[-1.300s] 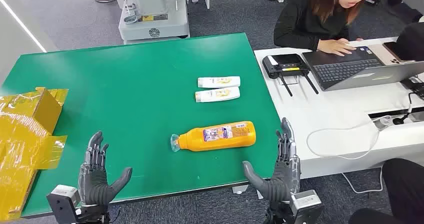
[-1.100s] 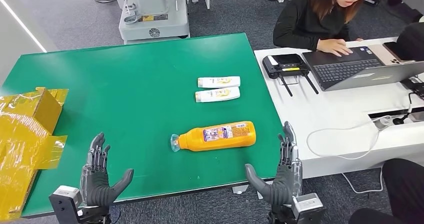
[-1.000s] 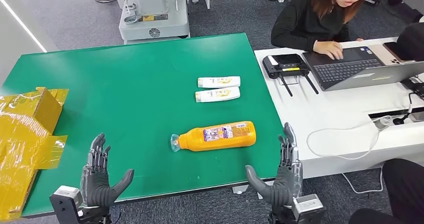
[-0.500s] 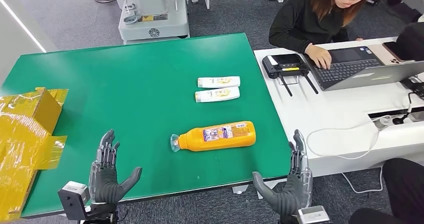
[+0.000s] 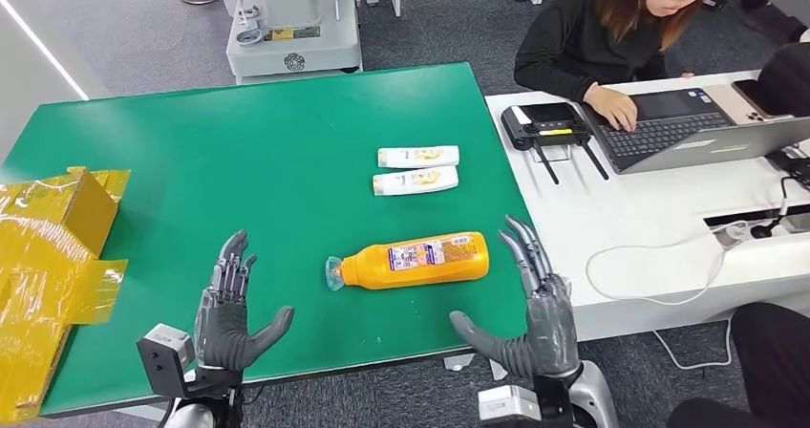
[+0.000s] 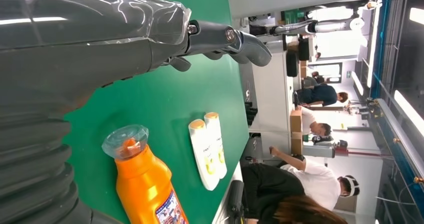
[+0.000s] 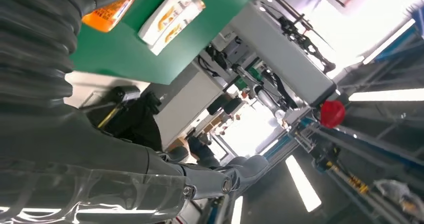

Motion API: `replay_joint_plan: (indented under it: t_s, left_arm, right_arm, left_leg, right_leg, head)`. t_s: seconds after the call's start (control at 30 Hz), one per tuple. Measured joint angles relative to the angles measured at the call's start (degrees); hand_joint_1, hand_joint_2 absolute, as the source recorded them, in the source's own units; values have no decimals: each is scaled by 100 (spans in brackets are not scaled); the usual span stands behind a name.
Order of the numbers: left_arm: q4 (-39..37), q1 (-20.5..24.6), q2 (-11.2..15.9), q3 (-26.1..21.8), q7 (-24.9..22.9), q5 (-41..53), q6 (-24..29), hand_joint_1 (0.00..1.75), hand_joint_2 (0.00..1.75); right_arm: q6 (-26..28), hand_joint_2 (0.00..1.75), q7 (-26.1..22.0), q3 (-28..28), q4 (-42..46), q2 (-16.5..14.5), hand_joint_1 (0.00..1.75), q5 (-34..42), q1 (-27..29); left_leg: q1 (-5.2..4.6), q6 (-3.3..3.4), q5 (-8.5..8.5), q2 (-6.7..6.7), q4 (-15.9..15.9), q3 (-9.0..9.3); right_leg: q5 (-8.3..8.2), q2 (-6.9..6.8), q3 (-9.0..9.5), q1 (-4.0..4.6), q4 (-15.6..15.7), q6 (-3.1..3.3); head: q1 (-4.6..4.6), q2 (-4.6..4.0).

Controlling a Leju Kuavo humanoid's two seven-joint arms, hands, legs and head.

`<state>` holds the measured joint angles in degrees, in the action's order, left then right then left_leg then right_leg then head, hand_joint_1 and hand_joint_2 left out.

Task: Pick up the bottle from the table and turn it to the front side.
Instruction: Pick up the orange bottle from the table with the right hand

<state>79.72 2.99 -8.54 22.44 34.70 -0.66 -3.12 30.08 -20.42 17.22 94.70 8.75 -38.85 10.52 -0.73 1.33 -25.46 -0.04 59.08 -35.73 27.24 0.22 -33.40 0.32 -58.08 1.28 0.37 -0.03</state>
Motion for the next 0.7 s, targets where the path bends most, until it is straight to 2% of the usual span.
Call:
replay_joint_plan:
  t_s: [0.1, 0.27, 0.53, 0.7]
  left_arm:
    - [-97, 91, -3, 8, 1, -42, 9, 0, 175]
    - [-474, 324, -8, 8, 125, -176, 27, 0, 175]
    - [-959, 606, -4, 50, 251, -295, 6, 0, 175]
    - [-1140, 749, 8, 121, 297, -433, 31, 0, 175]
  right_arm:
    - [-346, 175, 193, -24, -202, 95, 0, -201, -225]
    - [-1211, 175, 48, -92, -733, 243, 0, 881, -597]
    - [-1816, 175, 188, -183, -1627, 618, 0, 1494, -1211]
    - [-2290, 175, 286, -75, -2305, 934, 0, 1689, -1841]
  left_leg:
    - [0, 0, 0, -1, 0, 0]
    - [0, 0, 1, -1, 1, 0]
    - [-5, 1, 1, -3, 6, -1]
    - [-7, 2, 1, -1, 6, -1]
  right_leg:
    - [0, -1, 0, 0, 0, 0]
    - [-1, -1, 1, 0, 0, 0]
    - [-2, -1, 2, -5, -1, -1]
    - [-3, 0, 2, -6, -1, -2]
  head:
    - [-1, 1]
    - [-1, 1]
    - [-2, 0]
    - [-2, 1]
